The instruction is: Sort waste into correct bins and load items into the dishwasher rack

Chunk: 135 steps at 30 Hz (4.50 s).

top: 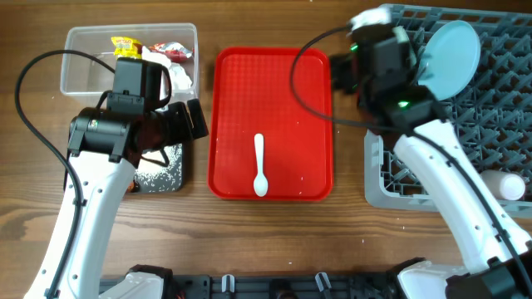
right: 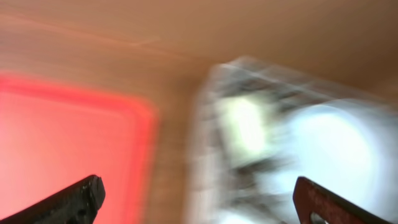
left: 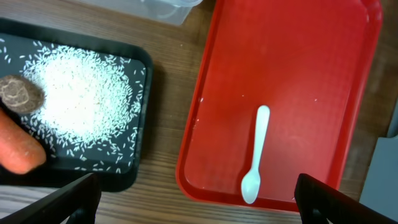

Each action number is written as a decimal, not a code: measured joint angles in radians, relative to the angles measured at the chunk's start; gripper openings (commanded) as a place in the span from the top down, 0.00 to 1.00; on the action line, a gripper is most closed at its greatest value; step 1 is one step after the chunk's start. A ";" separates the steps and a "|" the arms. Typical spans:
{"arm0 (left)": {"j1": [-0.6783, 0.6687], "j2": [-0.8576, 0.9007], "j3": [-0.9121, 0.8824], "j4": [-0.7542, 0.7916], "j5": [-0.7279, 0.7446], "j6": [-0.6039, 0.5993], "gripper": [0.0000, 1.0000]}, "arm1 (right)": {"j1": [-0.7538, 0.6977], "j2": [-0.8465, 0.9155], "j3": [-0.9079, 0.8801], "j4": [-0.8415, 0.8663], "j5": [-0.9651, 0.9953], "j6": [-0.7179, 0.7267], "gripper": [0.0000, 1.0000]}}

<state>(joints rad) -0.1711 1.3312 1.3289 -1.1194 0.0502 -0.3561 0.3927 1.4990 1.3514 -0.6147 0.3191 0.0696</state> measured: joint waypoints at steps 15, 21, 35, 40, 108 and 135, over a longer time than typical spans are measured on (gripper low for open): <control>0.000 0.000 0.000 0.001 0.000 0.000 0.00 | 0.318 0.504 -0.039 -0.104 -0.686 0.635 0.60; 0.000 0.000 0.000 0.001 0.000 0.000 0.00 | 0.317 0.510 -0.039 -0.072 -0.684 0.688 0.96; 0.000 0.000 0.000 0.001 0.000 0.000 0.00 | 0.346 0.536 -0.041 0.187 -0.607 0.865 0.36; 0.000 0.000 0.000 0.001 0.000 0.000 0.00 | 0.349 0.580 -0.019 0.299 -0.650 0.940 0.40; -0.001 0.001 0.000 0.002 0.000 0.000 0.00 | -0.890 -0.757 -0.226 0.077 -1.000 0.431 0.00; -0.001 0.001 0.000 0.001 0.000 0.000 0.00 | -0.275 -1.479 -1.344 0.623 -0.225 0.190 0.00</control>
<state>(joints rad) -0.1722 1.3323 1.3289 -1.1183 0.0498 -0.3561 0.1173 0.0200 0.0078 0.0086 0.0937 0.2592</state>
